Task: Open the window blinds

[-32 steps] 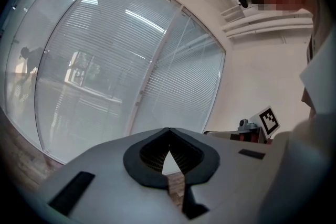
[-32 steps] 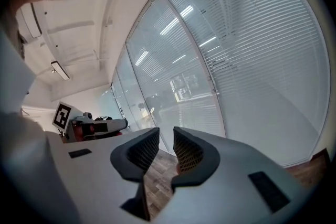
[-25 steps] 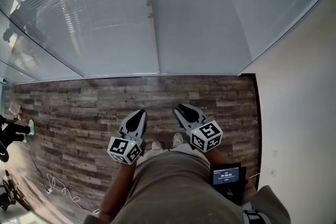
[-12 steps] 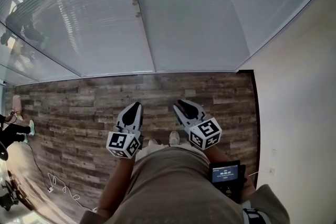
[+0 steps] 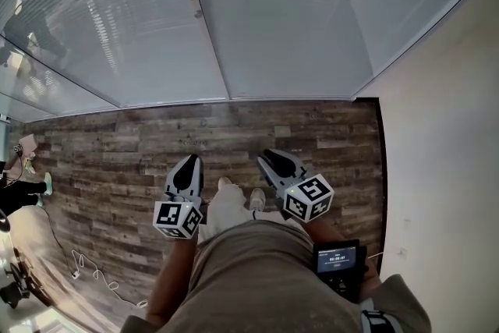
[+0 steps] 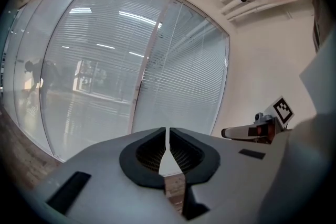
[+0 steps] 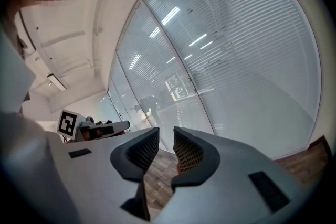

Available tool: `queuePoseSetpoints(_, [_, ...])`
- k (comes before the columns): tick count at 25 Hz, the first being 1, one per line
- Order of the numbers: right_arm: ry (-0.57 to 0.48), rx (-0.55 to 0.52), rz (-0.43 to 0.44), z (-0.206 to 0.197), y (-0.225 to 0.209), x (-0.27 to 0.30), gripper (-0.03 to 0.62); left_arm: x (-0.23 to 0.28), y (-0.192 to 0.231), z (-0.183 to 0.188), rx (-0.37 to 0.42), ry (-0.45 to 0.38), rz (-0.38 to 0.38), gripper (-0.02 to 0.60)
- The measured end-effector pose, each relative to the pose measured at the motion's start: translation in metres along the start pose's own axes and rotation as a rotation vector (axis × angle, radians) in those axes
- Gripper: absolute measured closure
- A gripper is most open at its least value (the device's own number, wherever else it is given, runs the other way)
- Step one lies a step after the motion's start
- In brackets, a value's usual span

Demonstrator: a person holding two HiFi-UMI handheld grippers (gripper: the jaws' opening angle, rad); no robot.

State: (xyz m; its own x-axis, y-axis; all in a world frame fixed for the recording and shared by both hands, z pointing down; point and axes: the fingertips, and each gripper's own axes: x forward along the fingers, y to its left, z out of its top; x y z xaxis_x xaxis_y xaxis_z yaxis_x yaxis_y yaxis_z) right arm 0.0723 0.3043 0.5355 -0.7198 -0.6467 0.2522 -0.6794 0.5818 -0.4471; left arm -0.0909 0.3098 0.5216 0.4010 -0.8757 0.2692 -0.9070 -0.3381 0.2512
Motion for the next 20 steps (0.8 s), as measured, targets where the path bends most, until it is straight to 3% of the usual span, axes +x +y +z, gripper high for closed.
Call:
queuePoseSetpoints(3, [0.006, 0.067, -0.006, -0.002, -0.011, 0.005, 0.503, 0.004, 0.002, -0.003, -0.010, 0.008, -0.005, 0.566])
queuePoseSetpoints(9, [0.030, 0.067, -0.023, -0.001, -0.029, 0.030, 0.503, 0.028, 0.030, -0.009, -0.035, 0.033, -0.014, 0.566])
queuePoseSetpoints(20, [0.033, 0.090, -0.007, 0.040, -0.041, 0.118, 0.503, 0.089, 0.096, 0.039, -0.024, 0.012, -0.049, 0.566])
